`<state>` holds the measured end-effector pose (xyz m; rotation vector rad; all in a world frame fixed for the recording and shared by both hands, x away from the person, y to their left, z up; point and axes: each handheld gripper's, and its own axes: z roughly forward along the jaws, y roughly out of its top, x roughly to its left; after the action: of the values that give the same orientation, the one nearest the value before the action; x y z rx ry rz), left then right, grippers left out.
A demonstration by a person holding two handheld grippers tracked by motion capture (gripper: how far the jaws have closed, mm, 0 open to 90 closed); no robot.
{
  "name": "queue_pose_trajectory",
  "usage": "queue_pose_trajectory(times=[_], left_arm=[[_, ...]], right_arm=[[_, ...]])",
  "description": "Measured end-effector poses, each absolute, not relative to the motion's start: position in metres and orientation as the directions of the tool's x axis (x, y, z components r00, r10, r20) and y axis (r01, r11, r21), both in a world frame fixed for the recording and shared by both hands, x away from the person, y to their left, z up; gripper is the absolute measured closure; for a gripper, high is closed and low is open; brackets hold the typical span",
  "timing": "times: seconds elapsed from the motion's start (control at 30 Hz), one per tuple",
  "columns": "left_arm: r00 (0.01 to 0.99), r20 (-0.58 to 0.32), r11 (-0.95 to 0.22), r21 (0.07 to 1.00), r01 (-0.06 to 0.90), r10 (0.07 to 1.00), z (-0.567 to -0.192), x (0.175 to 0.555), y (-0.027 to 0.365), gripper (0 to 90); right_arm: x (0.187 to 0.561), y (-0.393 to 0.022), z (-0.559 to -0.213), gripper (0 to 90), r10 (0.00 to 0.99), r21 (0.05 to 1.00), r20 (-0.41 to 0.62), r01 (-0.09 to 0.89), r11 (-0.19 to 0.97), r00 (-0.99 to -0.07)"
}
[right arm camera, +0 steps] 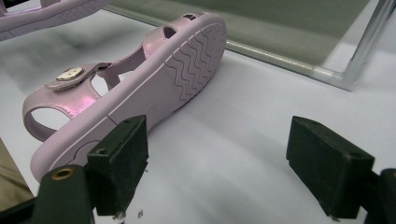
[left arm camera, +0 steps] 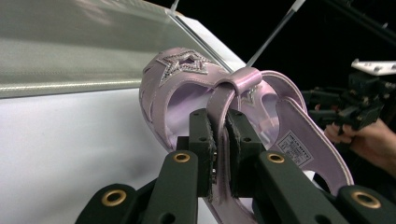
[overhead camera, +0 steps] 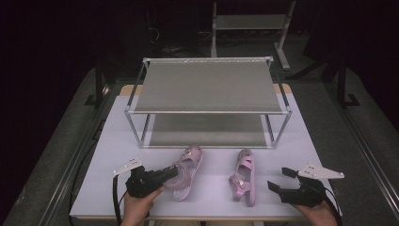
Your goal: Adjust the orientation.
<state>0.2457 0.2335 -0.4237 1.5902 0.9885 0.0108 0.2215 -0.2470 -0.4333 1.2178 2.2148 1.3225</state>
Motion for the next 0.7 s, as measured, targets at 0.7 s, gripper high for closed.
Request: queue_pose_trajectory(times=[0.7], left_arm=[[0.633,-0.518,0.12,0.819,0.561,0.576,-0.418,0.273,0.219,82.4]], right_arm=[[0.221,-0.251,-0.433,20.4,0.781,0.831,0.169,0.513,0.215,-0.601]])
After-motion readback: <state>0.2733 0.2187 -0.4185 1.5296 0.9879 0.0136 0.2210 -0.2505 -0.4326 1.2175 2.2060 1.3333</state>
